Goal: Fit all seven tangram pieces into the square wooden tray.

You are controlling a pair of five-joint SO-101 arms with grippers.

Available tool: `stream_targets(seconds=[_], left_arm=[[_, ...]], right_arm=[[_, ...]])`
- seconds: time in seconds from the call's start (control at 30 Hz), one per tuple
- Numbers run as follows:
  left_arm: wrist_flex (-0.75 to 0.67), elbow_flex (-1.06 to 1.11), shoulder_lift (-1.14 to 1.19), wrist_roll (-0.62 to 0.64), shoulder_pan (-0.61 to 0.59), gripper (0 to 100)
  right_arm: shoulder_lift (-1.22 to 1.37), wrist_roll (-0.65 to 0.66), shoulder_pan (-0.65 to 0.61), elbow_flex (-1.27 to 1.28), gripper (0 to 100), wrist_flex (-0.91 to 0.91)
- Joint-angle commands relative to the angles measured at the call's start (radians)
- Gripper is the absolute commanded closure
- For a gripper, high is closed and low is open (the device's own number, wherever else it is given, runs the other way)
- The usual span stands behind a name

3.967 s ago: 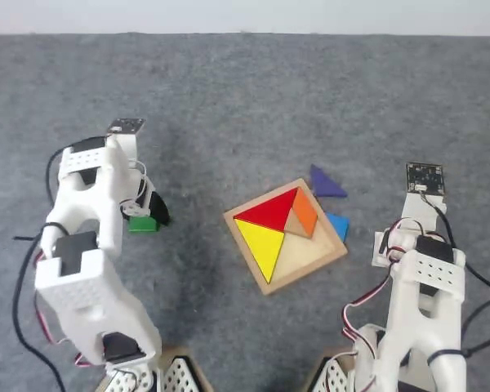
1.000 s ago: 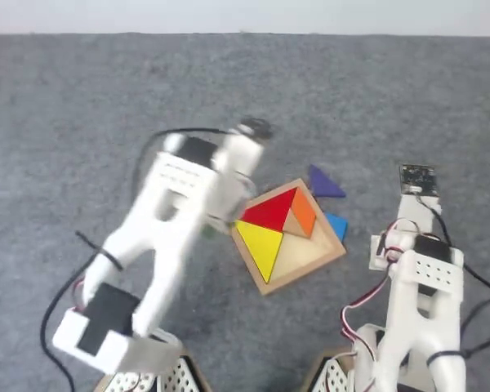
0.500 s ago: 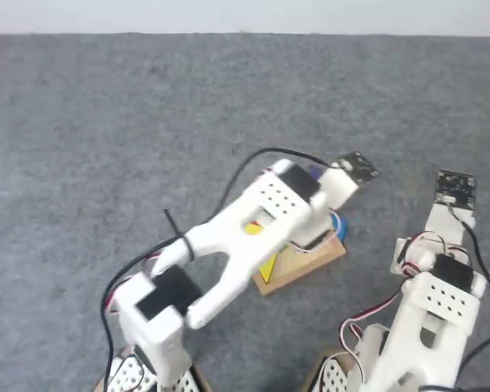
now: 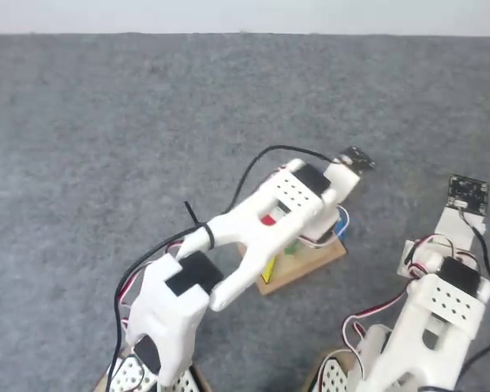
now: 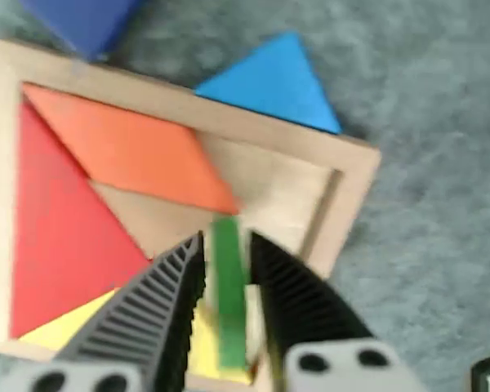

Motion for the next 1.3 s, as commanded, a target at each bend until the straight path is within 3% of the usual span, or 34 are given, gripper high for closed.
stream_targets(seconds=[0.0, 0.3, 0.5, 0.73, 0.97, 1.27], left_arm=[[-0.014, -0.045, -0.011, 0.002, -0.069, 85], [-0.009, -0.045, -0.011, -0.055, -0.120, 85], [0.072, -0.094, -0.014, -0.086, -0.129, 85], [0.118, -0.082, -0.135, -0.083, -0.261, 85], [0.008, 0.114, -0.161, -0.106, -0.336, 85], [-0.055, 0.199, -0.169, -0.103, -0.298, 85]], right_arm=[[-0.031, 0.014, -0.019, -0.034, 82.4, -0.001], [-0.031, 0.015, -0.022, -0.026, 82.4, -0.005], [-0.031, 0.014, -0.022, -0.026, 82.4, -0.008], [-0.031, 0.014, -0.022, -0.025, 82.4, -0.008], [-0.031, 0.014, -0.053, -0.025, 82.4, -0.001], [-0.031, 0.012, -0.056, -0.025, 82.4, -0.002]])
